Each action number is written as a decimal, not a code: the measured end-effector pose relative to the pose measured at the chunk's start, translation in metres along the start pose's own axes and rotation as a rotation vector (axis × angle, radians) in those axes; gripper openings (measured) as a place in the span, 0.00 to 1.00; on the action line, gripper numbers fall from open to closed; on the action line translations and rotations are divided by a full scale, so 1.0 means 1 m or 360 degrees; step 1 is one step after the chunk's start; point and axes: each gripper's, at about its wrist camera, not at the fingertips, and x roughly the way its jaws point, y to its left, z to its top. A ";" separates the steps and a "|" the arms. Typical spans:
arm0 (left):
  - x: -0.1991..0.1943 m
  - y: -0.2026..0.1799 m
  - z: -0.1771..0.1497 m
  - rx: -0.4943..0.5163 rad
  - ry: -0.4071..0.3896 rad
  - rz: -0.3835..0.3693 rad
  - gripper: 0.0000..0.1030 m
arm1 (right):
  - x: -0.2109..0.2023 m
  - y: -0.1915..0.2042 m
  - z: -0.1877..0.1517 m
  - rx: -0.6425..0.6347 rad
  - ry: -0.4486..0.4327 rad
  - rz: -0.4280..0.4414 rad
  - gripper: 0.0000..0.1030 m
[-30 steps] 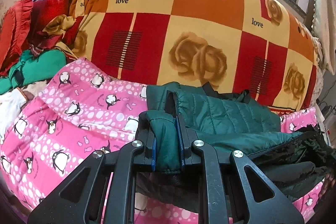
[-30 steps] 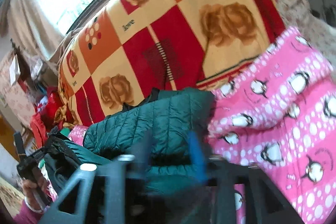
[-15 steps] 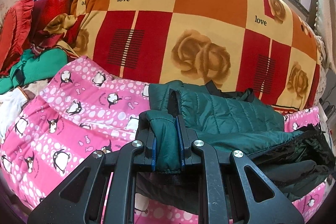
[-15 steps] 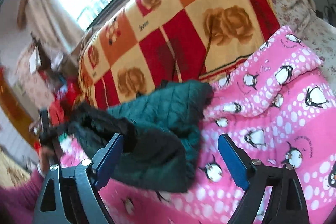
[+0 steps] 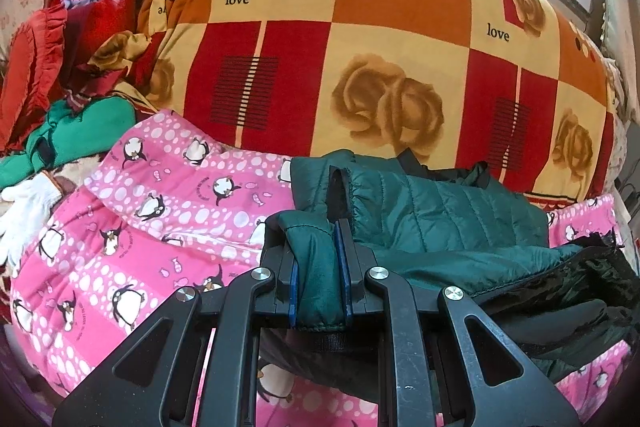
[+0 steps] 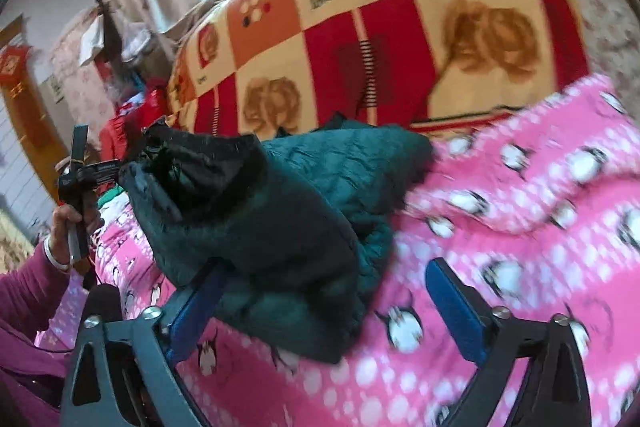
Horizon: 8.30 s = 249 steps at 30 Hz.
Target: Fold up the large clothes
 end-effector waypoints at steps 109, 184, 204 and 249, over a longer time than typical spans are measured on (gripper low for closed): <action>0.151 -0.041 0.013 0.0165 0.0050 0.0212 0.80 | 0.208 0.051 0.093 0.0139 0.0105 -0.0648 0.87; 0.191 -0.013 0.000 -0.0124 0.0417 -0.0503 0.68 | 0.208 -0.056 0.053 0.0717 0.0183 -0.0003 0.51; 0.041 0.026 -0.051 -0.0010 0.0553 -0.0687 0.42 | 0.087 0.011 -0.015 0.0792 0.0257 0.0134 0.45; -0.044 -0.040 -0.118 0.0186 0.0031 -0.0009 0.85 | 0.080 0.180 -0.032 0.0194 0.0090 -0.0627 0.91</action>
